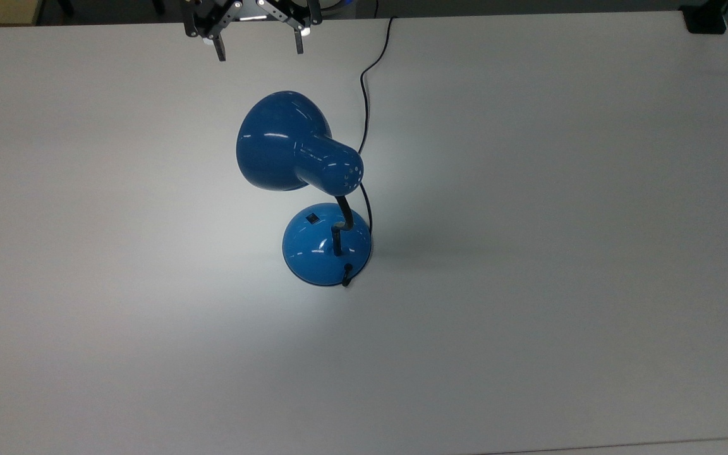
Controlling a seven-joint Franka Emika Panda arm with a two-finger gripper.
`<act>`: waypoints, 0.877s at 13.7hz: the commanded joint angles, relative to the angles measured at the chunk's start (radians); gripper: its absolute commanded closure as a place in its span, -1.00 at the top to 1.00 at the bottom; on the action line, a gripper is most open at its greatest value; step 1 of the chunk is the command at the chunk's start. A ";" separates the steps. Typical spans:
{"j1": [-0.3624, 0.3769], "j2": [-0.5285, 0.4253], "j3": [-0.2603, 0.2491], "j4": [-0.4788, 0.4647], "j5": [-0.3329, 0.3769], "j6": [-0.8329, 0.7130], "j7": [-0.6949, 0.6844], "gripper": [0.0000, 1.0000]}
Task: Turn off the lamp
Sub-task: 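Move the gripper down toward the switch on the blue lamp base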
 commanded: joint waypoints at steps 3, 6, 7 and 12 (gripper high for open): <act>0.000 0.030 0.014 -0.091 -0.025 0.067 0.011 0.56; 0.000 0.039 0.013 -0.157 0.026 0.190 0.136 -0.65; 0.003 0.039 0.013 -0.182 0.027 0.233 0.179 -0.88; 0.014 0.067 0.014 -0.303 0.033 0.478 0.316 -1.00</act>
